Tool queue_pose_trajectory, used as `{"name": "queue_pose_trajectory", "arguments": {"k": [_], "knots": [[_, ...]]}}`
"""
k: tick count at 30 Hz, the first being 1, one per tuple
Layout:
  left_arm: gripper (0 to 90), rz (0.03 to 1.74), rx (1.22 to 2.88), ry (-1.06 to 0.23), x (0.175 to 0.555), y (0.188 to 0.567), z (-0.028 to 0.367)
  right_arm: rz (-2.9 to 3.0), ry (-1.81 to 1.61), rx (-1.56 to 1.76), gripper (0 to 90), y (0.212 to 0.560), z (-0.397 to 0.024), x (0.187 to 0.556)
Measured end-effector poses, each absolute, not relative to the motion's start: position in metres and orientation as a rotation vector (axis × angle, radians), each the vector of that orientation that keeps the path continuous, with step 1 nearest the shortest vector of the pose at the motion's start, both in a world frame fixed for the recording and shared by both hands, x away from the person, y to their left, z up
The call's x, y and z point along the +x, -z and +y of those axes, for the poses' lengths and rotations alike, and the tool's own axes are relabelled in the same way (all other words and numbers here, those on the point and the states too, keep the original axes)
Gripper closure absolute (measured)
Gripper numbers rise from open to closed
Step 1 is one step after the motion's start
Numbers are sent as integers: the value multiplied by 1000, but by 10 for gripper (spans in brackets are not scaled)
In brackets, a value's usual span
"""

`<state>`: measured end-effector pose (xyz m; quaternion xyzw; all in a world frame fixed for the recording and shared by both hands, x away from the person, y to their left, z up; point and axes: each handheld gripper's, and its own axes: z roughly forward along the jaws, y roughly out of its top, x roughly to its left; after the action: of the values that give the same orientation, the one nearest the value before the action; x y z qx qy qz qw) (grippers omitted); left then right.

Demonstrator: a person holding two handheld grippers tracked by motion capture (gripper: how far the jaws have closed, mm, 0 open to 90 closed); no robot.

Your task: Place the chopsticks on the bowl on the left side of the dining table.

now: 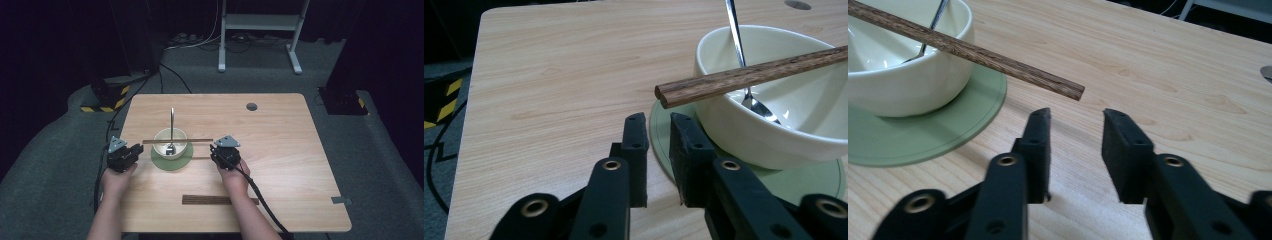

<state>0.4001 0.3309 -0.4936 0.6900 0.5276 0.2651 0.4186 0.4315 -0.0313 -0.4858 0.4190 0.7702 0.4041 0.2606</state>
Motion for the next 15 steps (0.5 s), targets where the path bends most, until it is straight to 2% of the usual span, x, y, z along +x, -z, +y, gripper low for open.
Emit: {"name": "queue_pose_trajectory", "arguments": {"k": [3, 10, 15], "knots": [[717, 1326, 1746, -672, 396, 494, 329, 2082, -1090, 1151, 536, 484, -37, 427], [593, 1311, 1801, -676, 377, 491, 317, 2080, -1089, 1187, 433, 487, -71, 420], [495, 1329, 1881, -600, 357, 498, 302, 2079, -1045, 1225, 358, 498, -108, 412]]}}
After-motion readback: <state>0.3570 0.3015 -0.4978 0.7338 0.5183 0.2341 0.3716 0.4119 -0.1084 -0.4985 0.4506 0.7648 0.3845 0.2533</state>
